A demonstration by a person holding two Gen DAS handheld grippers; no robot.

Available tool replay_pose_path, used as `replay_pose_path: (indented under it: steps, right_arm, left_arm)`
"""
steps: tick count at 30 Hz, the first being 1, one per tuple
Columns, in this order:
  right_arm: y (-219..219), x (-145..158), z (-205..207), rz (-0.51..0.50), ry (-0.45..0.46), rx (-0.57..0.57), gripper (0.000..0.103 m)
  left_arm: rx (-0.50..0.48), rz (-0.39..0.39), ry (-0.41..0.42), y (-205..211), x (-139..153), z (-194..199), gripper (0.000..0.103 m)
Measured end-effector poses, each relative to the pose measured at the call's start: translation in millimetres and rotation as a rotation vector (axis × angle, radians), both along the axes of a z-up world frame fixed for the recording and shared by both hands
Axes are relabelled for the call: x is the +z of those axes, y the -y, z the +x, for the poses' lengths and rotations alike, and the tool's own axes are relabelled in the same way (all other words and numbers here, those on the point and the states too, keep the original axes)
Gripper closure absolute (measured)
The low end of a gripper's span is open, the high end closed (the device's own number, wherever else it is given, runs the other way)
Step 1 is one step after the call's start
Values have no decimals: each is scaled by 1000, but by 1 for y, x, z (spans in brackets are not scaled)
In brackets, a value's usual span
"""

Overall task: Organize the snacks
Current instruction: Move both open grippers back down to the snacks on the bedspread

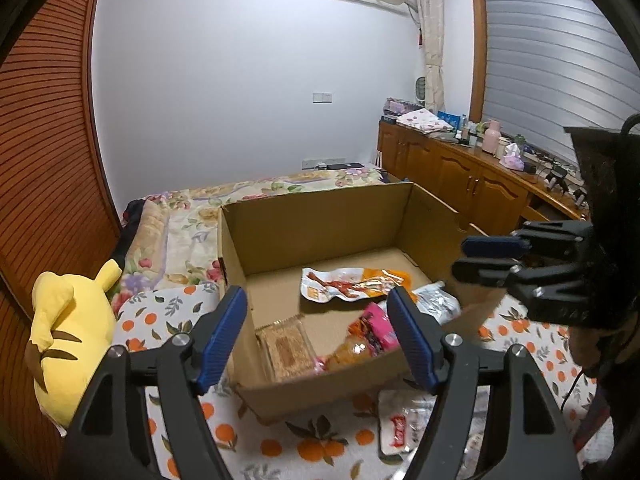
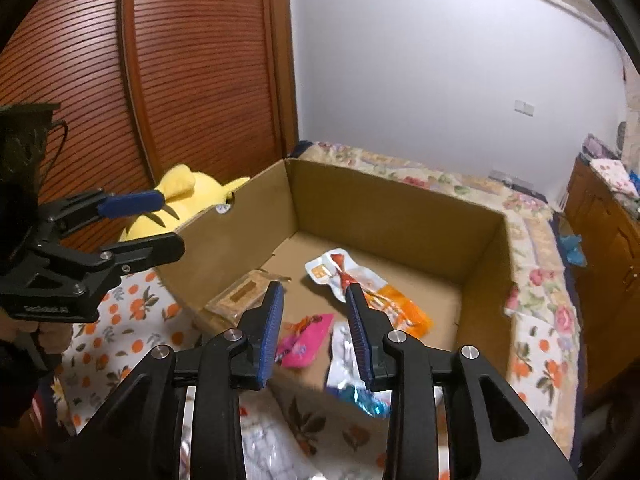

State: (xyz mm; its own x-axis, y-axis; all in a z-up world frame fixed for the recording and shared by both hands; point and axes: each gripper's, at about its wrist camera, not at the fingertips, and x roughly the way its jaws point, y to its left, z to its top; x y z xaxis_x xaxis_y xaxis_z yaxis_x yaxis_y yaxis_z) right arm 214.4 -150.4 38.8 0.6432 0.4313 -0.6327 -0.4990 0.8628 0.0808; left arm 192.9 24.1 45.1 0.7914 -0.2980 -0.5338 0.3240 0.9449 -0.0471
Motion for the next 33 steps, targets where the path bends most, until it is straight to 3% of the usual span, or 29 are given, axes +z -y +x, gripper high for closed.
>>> replay_pose_path:
  steps: [6, 12, 24, 33]
  right_arm:
    - [24, 9, -38, -23, 28, -43, 67]
    - [53, -4, -67, -34, 3, -104, 64]
    - [92, -64, -100, -71, -115, -191, 63]
    - [105, -113, -98, -79, -211, -226, 63]
  left_arm:
    - [-26, -3, -4, 7, -3, -28, 29]
    - [-58, -4, -31, 20, -18, -53, 29]
    - [-101, 7, -135, 46, -68, -86, 29]
    - [-124, 15, -228, 64, -105, -92, 29]
